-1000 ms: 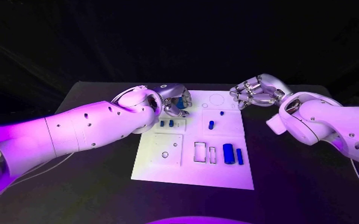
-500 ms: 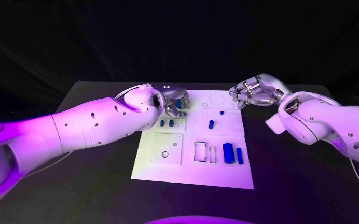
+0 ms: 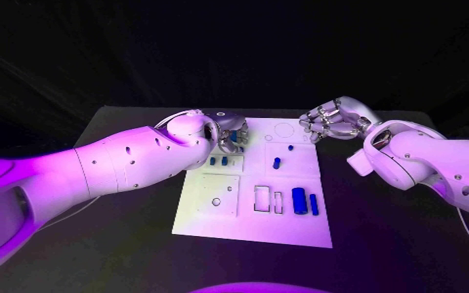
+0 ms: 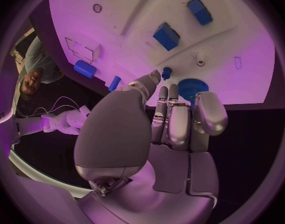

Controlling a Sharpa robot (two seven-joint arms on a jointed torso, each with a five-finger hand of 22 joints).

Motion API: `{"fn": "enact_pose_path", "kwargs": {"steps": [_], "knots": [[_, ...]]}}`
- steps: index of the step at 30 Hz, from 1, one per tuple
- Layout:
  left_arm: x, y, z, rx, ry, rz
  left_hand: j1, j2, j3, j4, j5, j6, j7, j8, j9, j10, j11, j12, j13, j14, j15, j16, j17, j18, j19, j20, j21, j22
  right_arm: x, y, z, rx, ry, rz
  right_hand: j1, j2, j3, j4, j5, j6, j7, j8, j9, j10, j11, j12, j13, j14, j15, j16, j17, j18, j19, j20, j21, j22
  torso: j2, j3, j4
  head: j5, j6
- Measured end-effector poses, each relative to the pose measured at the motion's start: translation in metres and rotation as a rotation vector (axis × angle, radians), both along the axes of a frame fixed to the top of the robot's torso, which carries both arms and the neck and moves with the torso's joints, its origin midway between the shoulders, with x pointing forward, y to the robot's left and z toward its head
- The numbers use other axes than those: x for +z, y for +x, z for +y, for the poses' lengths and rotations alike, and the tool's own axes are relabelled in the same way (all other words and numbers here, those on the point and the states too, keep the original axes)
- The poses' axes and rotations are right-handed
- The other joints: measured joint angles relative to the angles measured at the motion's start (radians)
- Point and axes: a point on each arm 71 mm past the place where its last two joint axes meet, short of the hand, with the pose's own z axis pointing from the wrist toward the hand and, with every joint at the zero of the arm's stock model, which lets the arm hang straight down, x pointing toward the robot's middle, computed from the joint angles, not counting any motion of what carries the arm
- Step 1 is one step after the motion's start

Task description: Assemble the parts on the task board

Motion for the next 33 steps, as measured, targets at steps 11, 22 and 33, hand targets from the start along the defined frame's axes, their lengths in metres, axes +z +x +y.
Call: {"fn": "enact_pose_path", "kwargs": {"steps": [11,22,33], "knots": [[-0.004,0.004,0.000,0.010,0.007,0.006,0.014,0.007,0.031,-0.011,0.000,0.018,0.004,-0.015,-0.003,0.032,-0.006,-0.020,-0.010,0.003,-0.004,0.005,-0.003,0.000,0.004,-0.004,0.015,0.012,0.000,0.000,0.001,0.002,0.000,-0.001,0.000,0.000,0.000,0.000,0.000,0.000,0.000,0.000,0.000,0.000,0.000,0.000,0.000,0.000,0.000,0.000,0.000,0.000,0.000,0.000,0.000,0.000,0.000,0.0001,-0.0009,0.002,0.003],[-0.008,0.006,0.002,0.016,0.018,0.019,0.014,0.007,0.041,-0.016,0.000,0.030,0.002,-0.019,-0.003,0.047,-0.007,-0.025,-0.012,0.003,-0.004,0.008,-0.006,0.000,0.005,-0.005,0.019,0.018,0.000,0.000,0.001,0.004,0.001,-0.001,0.000,0.000,0.000,0.000,0.000,0.000,0.000,0.000,0.000,0.000,0.000,0.000,0.000,0.000,0.000,0.000,0.000,0.000,0.000,0.000,0.000,0.000,0.000,0.0003,-0.0004,-0.002,-0.002],[-0.013,0.005,-0.002,0.008,0.019,0.037,0.014,0.007,0.046,-0.016,0.000,0.030,0.002,-0.029,-0.005,0.050,-0.011,-0.029,-0.014,0.003,-0.004,0.008,-0.007,0.000,0.005,-0.005,0.023,0.022,0.000,-0.001,0.002,0.006,0.002,-0.001,0.000,0.000,0.000,0.000,0.000,0.000,0.000,0.000,0.000,0.000,0.000,0.000,0.000,0.000,0.000,0.000,0.000,0.000,0.000,0.000,0.000,0.000,0.000,-0.0003,0.0001,-0.003,-0.004]]}}
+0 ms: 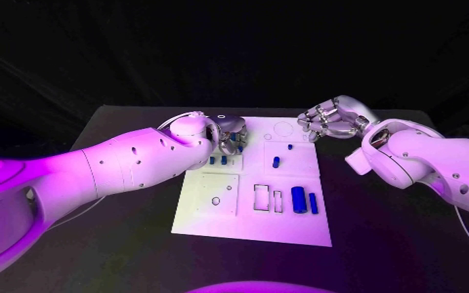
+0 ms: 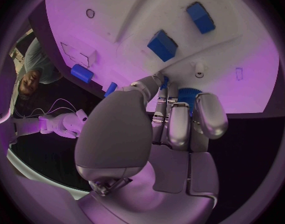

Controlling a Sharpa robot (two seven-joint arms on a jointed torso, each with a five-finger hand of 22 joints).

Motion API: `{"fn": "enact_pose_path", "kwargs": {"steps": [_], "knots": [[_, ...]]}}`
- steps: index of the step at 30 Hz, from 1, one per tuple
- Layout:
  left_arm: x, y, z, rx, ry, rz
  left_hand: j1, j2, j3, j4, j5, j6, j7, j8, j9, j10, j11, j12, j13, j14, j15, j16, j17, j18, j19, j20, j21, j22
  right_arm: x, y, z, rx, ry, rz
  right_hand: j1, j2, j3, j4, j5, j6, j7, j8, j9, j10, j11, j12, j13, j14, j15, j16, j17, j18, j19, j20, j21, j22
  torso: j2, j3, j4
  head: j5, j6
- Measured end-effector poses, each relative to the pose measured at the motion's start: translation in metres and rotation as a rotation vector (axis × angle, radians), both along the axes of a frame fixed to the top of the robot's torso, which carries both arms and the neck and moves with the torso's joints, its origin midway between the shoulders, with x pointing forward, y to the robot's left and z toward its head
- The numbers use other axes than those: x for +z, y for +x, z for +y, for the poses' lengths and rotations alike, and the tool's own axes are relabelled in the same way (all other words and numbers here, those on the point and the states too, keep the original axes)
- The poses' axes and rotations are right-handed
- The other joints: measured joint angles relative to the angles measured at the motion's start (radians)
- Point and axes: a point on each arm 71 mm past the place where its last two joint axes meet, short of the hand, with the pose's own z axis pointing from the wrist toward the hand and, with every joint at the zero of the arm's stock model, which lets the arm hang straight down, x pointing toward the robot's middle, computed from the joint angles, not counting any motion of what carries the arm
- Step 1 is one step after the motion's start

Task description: Assemble the parts on the task board

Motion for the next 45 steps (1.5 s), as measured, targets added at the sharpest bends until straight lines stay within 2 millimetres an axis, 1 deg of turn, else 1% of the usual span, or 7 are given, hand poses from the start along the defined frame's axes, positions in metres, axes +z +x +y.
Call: {"fn": "enact_pose_path", "kwargs": {"steps": [12,18,19,24,30,36,45], "knots": [[-0.001,0.001,0.000,-0.001,-0.006,0.005,0.007,0.007,0.023,-0.012,0.000,0.003,0.002,-0.013,-0.003,0.026,-0.004,-0.018,-0.006,0.000,-0.007,0.006,-0.005,0.000,0.004,-0.004,0.006,0.007,0.000,0.000,0.000,0.001,0.000,0.000,0.000,0.000,0.000,0.000,0.000,0.000,0.000,0.000,0.001,0.000,0.000,0.000,0.000,0.000,0.000,0.000,0.000,0.000,0.000,0.000,0.000,-0.002,0.000,-0.0001,0.0000,0.000,-0.003],[-0.002,0.001,0.000,-0.004,-0.009,0.007,0.028,0.028,0.059,-0.040,0.000,0.059,-0.001,-0.016,0.002,0.084,-0.012,-0.035,-0.006,0.000,-0.015,0.005,-0.011,0.000,0.009,-0.009,0.024,0.025,0.000,0.000,0.001,0.002,0.000,0.000,0.000,0.000,0.000,0.000,0.000,0.000,0.000,0.000,0.001,0.000,0.000,0.000,0.000,0.000,0.000,0.000,0.000,0.000,0.000,0.000,0.000,-0.002,0.000,0.0000,0.0000,0.000,-0.005],[-0.002,0.001,0.000,-0.005,-0.009,0.007,0.029,0.028,0.065,-0.046,0.004,0.068,-0.003,-0.017,0.004,0.095,-0.013,-0.038,-0.006,0.000,-0.015,0.005,-0.011,-0.012,0.009,-0.009,0.028,0.029,0.000,0.000,0.001,0.002,0.000,0.000,0.000,0.000,0.000,0.000,0.000,0.000,0.000,0.000,0.001,0.000,0.000,0.000,0.000,0.000,0.000,0.000,0.000,0.000,0.000,0.000,0.000,-0.002,0.000,0.0000,0.0000,0.000,-0.005],[-0.002,0.001,0.000,-0.004,-0.014,0.004,0.032,0.031,0.105,-0.074,0.012,0.099,-0.005,-0.014,0.011,0.135,-0.012,-0.061,-0.003,0.000,-0.022,0.005,-0.015,-0.012,0.018,-0.018,0.047,0.052,0.000,0.000,0.001,0.002,0.000,0.000,0.000,0.000,0.000,0.000,0.000,0.000,0.000,0.000,0.001,0.000,0.000,0.000,0.000,0.000,0.000,0.000,0.000,0.000,0.000,0.000,0.000,-0.002,-0.001,0.0000,-0.0001,0.000,-0.004],[-0.002,0.000,0.003,0.003,-0.026,-0.004,0.034,0.029,0.136,-0.091,0.012,0.111,-0.004,-0.025,0.015,0.145,-0.002,-0.088,0.005,0.000,-0.022,0.005,-0.023,-0.012,0.018,-0.018,0.055,0.064,0.000,0.000,0.001,0.002,0.000,0.000,0.000,0.000,0.000,0.000,0.000,0.000,0.000,0.000,0.001,0.000,0.000,0.000,0.001,0.000,0.000,0.000,0.000,0.000,0.000,0.000,0.000,-0.002,-0.001,-0.0001,-0.0001,0.000,0.000],[0.003,-0.002,0.007,0.011,-0.055,-0.013,0.009,0.018,0.136,-0.091,0.012,0.115,0.000,-0.033,0.019,0.168,-0.017,-0.104,0.011,0.000,-0.022,0.011,-0.023,-0.012,0.018,-0.018,0.061,0.069,0.000,0.000,0.001,0.001,-0.001,-0.001,0.000,0.000,0.000,0.000,0.000,0.000,0.000,0.000,0.001,0.000,0.000,0.000,0.001,0.000,0.000,0.000,0.000,0.000,0.000,0.000,0.000,-0.002,-0.002,-0.0002,0.0001,-0.002,0.005],[0.018,-0.005,0.022,0.037,-0.108,-0.021,-0.006,0.016,0.121,-0.092,0.012,0.122,-0.003,-0.037,0.022,0.173,-0.020,-0.115,0.017,0.000,-0.022,0.011,-0.023,-0.012,0.018,-0.018,0.061,0.073,0.000,0.001,-0.001,-0.002,-0.002,-0.001,0.000,0.000,0.000,0.000,0.000,0.000,0.000,0.000,0.000,0.000,0.000,0.000,0.001,0.000,0.000,0.000,0.000,0.000,0.000,0.000,0.000,-0.002,-0.003,-0.0007,0.0029,-0.002,0.009]]}}
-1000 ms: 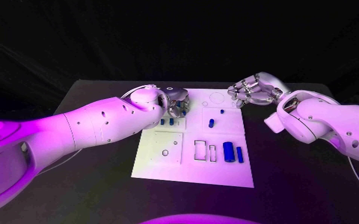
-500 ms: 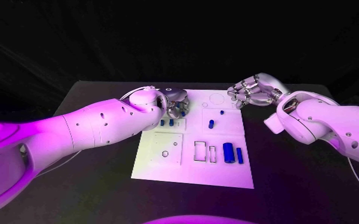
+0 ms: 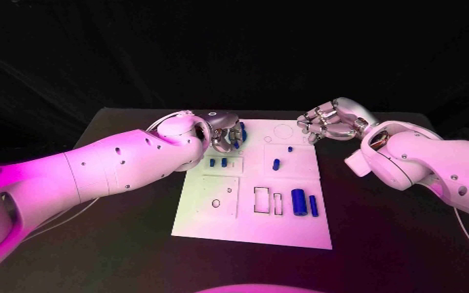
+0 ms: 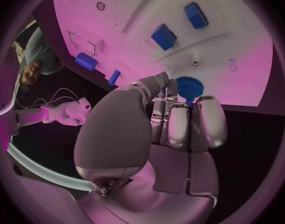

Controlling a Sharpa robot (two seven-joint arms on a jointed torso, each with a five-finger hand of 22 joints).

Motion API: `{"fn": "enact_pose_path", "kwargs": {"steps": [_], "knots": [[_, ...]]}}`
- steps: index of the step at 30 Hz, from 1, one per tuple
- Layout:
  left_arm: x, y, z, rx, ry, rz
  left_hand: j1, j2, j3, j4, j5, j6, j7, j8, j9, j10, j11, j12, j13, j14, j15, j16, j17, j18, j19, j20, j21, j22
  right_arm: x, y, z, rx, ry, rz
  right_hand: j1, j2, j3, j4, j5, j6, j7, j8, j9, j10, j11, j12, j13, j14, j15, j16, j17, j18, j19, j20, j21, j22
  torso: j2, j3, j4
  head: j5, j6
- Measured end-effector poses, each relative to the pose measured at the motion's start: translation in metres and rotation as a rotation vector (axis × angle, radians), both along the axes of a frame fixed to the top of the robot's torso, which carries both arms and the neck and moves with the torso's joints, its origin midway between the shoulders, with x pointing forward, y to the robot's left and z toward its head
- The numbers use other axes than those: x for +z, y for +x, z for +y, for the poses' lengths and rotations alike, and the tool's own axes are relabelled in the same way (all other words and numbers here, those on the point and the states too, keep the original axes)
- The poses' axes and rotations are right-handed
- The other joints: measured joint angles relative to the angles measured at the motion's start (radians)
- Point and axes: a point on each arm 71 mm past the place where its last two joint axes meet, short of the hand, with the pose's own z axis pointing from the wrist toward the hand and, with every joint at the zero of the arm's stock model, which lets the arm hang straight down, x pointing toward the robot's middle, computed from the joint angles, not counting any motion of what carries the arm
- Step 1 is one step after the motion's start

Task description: Assemble the parts on the task board

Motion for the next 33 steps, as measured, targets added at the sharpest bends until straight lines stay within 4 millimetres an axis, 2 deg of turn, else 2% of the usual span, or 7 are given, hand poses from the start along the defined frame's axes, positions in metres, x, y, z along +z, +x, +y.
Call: {"fn": "enact_pose_path", "kwargs": {"steps": [15,33], "knots": [[0.008,0.000,0.044,0.094,-0.018,0.029,-0.012,0.001,-0.017,0.003,0.000,0.003,0.000,-0.010,0.005,0.001,-0.001,-0.015,0.006,0.000,0.000,0.000,-0.002,0.000,0.000,0.000,0.000,0.000,0.000,0.000,-0.001,-0.003,-0.001,0.000,0.000,0.000,0.000,0.000,0.000,0.000,0.000,0.000,0.000,0.000,0.000,0.000,0.000,0.000,0.000,0.000,0.000,0.000,0.000,0.000,0.000,0.000,0.001,-0.0002,-0.0001,-0.004,-0.001],[0.003,0.004,0.043,0.111,-0.019,0.075,-0.022,0.001,-0.025,0.006,0.000,0.003,0.000,-0.015,0.004,0.005,0.002,-0.020,0.006,0.000,0.000,0.000,-0.006,0.000,0.000,0.000,0.000,-0.002,0.000,0.000,-0.001,-0.002,-0.001,0.001,0.000,0.000,0.000,0.000,0.000,0.000,0.000,0.000,0.000,0.000,0.000,0.000,0.000,0.000,0.000,0.000,0.000,0.000,0.000,0.000,0.000,0.000,0.002,0.0000,-0.0026,0.003,-0.009]]}}
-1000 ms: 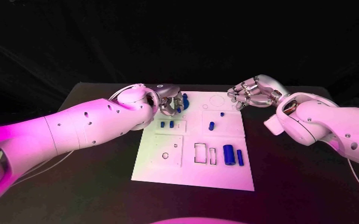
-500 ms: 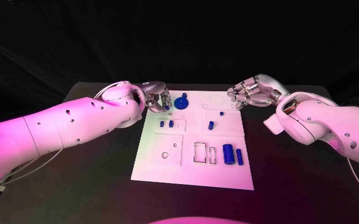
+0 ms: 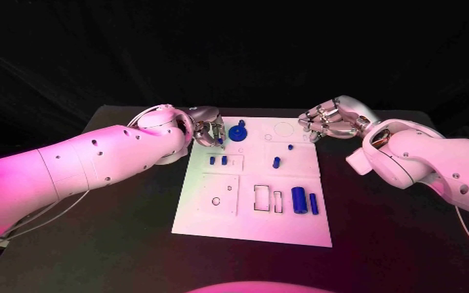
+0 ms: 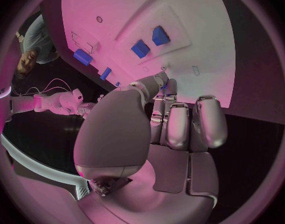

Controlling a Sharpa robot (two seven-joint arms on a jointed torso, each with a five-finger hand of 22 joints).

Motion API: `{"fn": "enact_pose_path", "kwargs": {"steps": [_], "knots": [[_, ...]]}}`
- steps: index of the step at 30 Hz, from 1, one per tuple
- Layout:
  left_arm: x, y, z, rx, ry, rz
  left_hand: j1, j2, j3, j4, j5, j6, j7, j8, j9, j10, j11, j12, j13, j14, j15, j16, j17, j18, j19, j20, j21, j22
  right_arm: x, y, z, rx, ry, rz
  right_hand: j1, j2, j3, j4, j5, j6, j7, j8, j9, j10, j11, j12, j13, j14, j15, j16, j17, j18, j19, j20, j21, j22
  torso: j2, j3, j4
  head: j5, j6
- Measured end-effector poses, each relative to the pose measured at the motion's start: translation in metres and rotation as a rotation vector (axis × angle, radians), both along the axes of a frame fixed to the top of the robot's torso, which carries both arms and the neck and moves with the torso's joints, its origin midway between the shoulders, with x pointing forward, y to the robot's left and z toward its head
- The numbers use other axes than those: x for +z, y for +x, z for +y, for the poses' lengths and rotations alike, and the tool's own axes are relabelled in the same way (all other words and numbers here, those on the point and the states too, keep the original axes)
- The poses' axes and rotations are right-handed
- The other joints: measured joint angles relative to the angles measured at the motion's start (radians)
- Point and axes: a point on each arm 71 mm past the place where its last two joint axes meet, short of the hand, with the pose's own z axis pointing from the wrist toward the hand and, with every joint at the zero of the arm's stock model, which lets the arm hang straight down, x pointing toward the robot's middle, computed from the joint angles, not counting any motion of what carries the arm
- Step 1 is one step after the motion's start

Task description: Assemble the parts on the task board

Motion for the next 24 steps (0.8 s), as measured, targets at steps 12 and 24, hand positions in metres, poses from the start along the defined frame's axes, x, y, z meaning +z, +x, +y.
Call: {"fn": "enact_pose_path", "kwargs": {"steps": [12,24], "knots": [[-0.0047,0.0017,-0.0033,-0.006,0.012,0.027,0.000,0.000,0.000,0.000,0.000,0.000,0.000,-0.004,0.001,0.000,0.000,-0.004,0.001,0.000,0.000,0.000,-0.004,0.000,0.000,0.000,0.000,-0.002,-0.0001,-0.0001,0.0006,0.001,0.000,0.000,0.000,0.000,0.000,0.000,0.000,0.000,0.000,0.000,0.001,0.000,0.000,0.000,0.000,0.000,0.000,0.000,0.000,0.000,0.000,0.000,0.000,0.000,0.000,0.0007,0.0000,-0.001,-0.003],[-0.0091,0.0019,-0.0053,-0.013,0.029,0.053,0.000,0.000,-0.003,-0.003,-0.001,0.000,0.000,-0.006,0.001,0.000,0.000,-0.004,0.001,0.000,0.000,0.000,-0.006,0.000,0.000,0.000,0.000,-0.003,0.0000,-0.0002,0.0011,0.002,0.001,0.000,0.000,0.000,0.000,0.000,0.000,0.000,0.000,0.000,0.001,0.000,0.000,0.000,0.000,0.000,0.000,0.000,0.000,0.000,0.000,0.000,0.000,0.000,0.000,0.0006,0.0002,-0.002,-0.004]]}}
